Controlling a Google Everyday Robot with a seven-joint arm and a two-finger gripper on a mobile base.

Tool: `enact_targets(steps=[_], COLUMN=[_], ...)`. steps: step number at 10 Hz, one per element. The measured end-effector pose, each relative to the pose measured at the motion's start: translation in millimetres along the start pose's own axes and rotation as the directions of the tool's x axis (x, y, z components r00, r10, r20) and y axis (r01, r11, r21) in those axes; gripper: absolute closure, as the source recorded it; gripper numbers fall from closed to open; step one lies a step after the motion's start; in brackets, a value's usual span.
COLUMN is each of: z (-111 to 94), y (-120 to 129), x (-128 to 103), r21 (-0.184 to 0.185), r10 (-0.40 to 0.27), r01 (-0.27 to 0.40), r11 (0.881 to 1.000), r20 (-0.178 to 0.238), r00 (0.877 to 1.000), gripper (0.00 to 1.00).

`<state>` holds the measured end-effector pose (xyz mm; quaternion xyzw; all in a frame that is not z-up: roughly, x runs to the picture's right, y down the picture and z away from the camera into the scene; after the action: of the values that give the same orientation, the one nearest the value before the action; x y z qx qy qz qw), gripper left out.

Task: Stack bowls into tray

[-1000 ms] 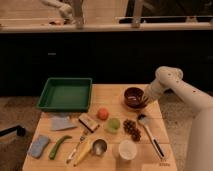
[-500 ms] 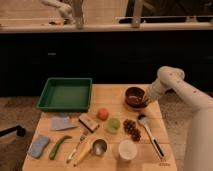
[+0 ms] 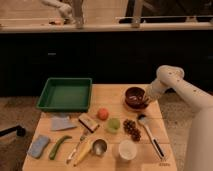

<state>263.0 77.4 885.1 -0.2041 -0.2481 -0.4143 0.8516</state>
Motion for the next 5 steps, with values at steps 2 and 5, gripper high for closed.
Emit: enact_targets(steps=[2,5], z=[-12,-23], y=[-3,-3], x=[0,0], r21=[-0.012,-0.027], r10=[-0.010,-0.021], r01=[0.010,0.020], r11=[1.000,0.999], r20=[-0.022,-0.042], r00=[1.000,0.999], gripper=[0.82,0.82])
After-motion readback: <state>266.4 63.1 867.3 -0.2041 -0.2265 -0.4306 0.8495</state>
